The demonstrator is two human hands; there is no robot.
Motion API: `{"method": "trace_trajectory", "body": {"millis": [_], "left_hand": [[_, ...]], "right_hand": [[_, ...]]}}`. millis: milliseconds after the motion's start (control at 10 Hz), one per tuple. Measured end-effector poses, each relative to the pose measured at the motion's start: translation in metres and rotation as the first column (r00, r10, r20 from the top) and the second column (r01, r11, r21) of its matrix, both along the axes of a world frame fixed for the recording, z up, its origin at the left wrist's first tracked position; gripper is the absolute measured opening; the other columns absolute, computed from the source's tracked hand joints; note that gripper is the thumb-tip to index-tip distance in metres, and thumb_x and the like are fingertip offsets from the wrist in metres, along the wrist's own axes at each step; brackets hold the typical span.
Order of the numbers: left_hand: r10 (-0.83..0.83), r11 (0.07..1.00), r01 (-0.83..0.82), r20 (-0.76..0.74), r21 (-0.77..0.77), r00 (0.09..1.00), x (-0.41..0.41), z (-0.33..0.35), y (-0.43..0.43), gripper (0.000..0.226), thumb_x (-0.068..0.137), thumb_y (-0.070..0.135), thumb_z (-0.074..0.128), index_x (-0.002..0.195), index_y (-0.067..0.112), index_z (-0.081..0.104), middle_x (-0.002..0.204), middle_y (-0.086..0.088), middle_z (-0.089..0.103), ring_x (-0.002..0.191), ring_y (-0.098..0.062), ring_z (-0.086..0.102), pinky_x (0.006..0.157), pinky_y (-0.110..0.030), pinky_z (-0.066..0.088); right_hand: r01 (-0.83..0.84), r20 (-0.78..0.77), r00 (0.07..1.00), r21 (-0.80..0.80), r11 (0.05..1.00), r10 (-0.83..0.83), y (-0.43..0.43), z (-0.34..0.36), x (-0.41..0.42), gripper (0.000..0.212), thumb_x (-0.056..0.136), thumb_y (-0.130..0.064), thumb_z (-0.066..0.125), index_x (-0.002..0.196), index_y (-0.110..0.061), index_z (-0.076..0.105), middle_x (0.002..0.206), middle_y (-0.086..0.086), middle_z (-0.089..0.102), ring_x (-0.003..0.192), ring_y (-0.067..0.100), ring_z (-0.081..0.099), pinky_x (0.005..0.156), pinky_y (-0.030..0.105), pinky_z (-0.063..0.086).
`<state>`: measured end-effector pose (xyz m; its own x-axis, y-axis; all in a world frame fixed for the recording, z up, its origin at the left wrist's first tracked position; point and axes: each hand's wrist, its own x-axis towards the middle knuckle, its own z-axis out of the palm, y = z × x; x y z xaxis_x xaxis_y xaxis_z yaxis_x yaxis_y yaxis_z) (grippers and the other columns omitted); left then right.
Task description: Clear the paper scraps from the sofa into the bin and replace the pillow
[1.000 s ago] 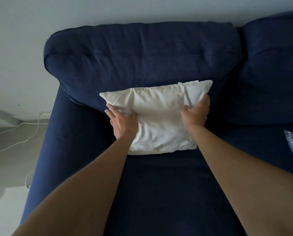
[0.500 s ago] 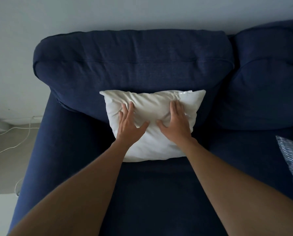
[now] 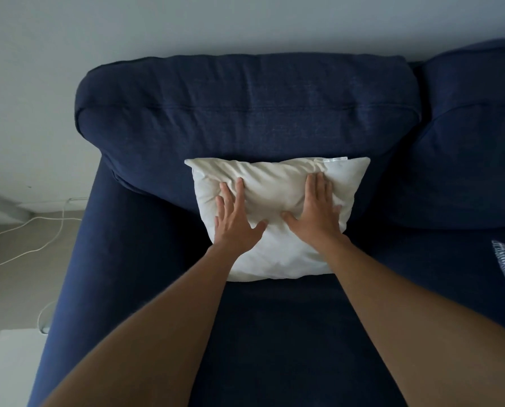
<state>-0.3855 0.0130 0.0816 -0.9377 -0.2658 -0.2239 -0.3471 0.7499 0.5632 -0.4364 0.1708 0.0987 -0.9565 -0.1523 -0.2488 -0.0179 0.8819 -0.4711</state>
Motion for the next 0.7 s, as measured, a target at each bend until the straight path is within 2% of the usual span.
{"method": "trace_trajectory", "body": {"millis": [100, 300, 400, 500, 700], "left_hand": [[0.035, 0.998, -0.033, 0.03, -0.05, 0.999, 0.002, 0.002, 0.004, 0.107, 0.084, 0.046, 0.065, 0.151, 0.032, -0.017, 0.16, -0.01, -0.021, 0.15, -0.031, -0.008, 0.115, -0.055, 0.023], [0.043, 0.999, -0.041, 0.109, -0.022, 0.993, 0.008, 0.006, 0.005, 0.099, 0.088, 0.045, 0.061, 0.152, 0.033, -0.014, 0.16, -0.009, -0.021, 0.15, -0.032, -0.009, 0.118, -0.053, 0.016], [0.049, 0.998, -0.043, 0.144, -0.044, 0.988, 0.006, 0.017, 0.004, 0.093, 0.09, 0.045, 0.058, 0.153, 0.03, -0.009, 0.161, -0.011, -0.018, 0.15, -0.031, -0.011, 0.121, -0.05, 0.013], [0.066, 0.998, -0.065, 0.202, -0.012, 0.977, 0.003, 0.036, 0.007, 0.086, 0.091, 0.047, 0.054, 0.154, 0.027, -0.002, 0.161, -0.014, -0.014, 0.15, -0.027, -0.012, 0.121, -0.045, 0.011], [0.068, 0.996, -0.081, 0.292, 0.035, 0.954, 0.005, 0.086, 0.021, 0.086, 0.093, 0.052, 0.047, 0.155, 0.017, -0.001, 0.163, -0.011, -0.006, 0.15, -0.023, -0.011, 0.119, -0.04, 0.014]], "right_hand": [[-0.053, 0.003, 0.999, 0.009, 0.999, 0.053, 0.002, 0.001, -0.008, 0.104, 0.084, -0.043, 0.066, 0.152, -0.014, -0.008, 0.162, 0.006, -0.014, 0.15, 0.024, -0.014, 0.118, 0.056, 0.011], [-0.17, 0.052, 0.984, 0.01, 0.985, 0.17, 0.017, -0.003, 0.001, 0.102, 0.085, -0.031, 0.066, 0.152, -0.013, -0.009, 0.162, 0.006, -0.014, 0.15, 0.02, -0.013, 0.123, 0.045, 0.011], [-0.16, 0.075, 0.985, 0.019, 0.987, 0.158, 0.017, 0.008, 0.002, 0.095, 0.088, -0.029, 0.062, 0.152, -0.014, -0.007, 0.162, 0.004, -0.013, 0.15, 0.019, -0.012, 0.121, 0.045, 0.015], [-0.175, 0.128, 0.978, 0.063, 0.983, 0.166, 0.019, 0.025, 0.003, 0.091, 0.089, -0.03, 0.061, 0.152, -0.015, -0.003, 0.162, 0.004, -0.012, 0.15, 0.021, -0.011, 0.119, 0.051, 0.02], [-0.21, 0.159, 0.968, 0.078, 0.974, 0.196, 0.027, 0.069, 0.012, 0.081, 0.093, -0.031, 0.055, 0.153, -0.016, 0.002, 0.162, 0.005, -0.015, 0.15, 0.023, -0.011, 0.121, 0.05, 0.009]]}}
